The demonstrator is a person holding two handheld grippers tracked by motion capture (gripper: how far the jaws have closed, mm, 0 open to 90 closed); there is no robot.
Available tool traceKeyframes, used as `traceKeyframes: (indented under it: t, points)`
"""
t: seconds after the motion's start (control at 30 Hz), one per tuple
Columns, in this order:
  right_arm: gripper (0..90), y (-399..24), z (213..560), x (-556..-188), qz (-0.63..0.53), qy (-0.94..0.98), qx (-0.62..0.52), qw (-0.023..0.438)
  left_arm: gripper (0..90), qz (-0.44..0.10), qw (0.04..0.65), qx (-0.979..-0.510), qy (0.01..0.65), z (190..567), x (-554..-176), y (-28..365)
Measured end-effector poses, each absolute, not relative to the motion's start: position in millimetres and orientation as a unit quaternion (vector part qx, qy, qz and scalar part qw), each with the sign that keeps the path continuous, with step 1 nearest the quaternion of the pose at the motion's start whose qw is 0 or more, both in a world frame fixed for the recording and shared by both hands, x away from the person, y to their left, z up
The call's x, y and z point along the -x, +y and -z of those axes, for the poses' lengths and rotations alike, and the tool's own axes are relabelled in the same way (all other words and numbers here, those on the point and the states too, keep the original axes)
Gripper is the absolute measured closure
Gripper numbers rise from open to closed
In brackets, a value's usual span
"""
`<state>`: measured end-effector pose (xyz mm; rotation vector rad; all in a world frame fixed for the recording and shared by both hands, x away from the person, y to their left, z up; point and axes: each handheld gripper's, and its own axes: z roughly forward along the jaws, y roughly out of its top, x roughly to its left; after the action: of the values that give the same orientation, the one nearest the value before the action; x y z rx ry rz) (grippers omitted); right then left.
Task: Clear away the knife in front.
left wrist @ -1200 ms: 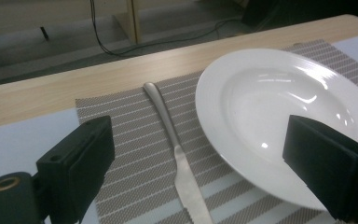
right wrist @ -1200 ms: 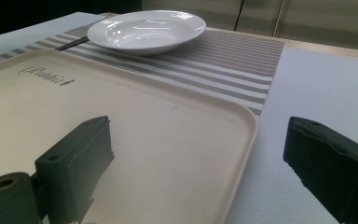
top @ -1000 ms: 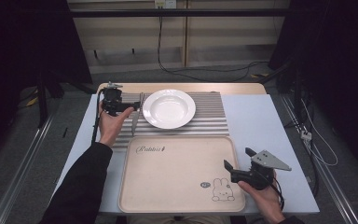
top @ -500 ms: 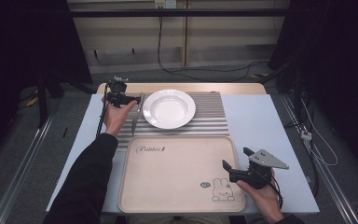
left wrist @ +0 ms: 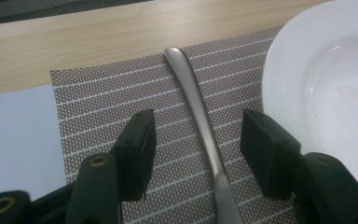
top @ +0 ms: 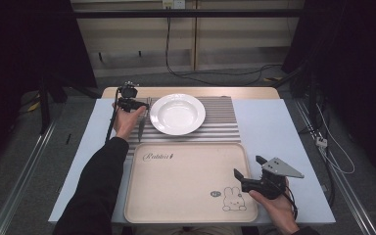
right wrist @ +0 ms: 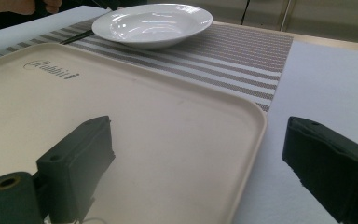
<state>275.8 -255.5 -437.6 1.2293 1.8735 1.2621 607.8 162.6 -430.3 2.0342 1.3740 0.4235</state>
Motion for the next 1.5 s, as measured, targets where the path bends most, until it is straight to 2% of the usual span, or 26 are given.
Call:
traceKeyframes:
  t: [0.07, 0.27, 0.47, 0.63, 0.77, 1.03, 1.5]
  points:
    - [8.5, -255.9, 437.8, -275.5, -0.470, 0.700, -0.459, 0.281, 52.7, -0.154, 0.322, -0.773, 0.524, 433.1, -609.4, 162.6]
    - [8.6, -255.9, 437.6, -274.6, -0.470, 0.701, -0.456, 0.281, 57.8, -0.144, 0.313, -0.776, 0.528, 439.7, -614.0, 157.5]
    - [8.6, -255.9, 437.6, -274.9, -0.470, 0.701, -0.456, 0.281, 67.0, -0.140, 0.302, -0.783, 0.526, 442.9, -617.7, 154.9]
    - [8.6, -255.5, 437.7, -275.2, -0.470, 0.702, -0.456, 0.279, 67.6, -0.134, 0.292, -0.789, 0.524, 447.8, -618.5, 151.3]
    - [8.7, -255.6, 438.0, -275.7, -0.472, 0.703, -0.456, 0.275, 70.4, -0.156, 0.278, -0.797, 0.512, 447.7, -616.9, 144.3]
    - [8.6, -255.5, 438.0, -275.7, -0.473, 0.703, -0.456, 0.274, 75.5, -0.147, 0.274, -0.799, 0.516, 446.3, -620.7, 142.3]
    - [8.8, -255.4, 437.8, -275.2, -0.475, 0.702, -0.455, 0.273, 77.5, -0.132, 0.260, -0.795, 0.532, 443.8, -625.4, 140.7]
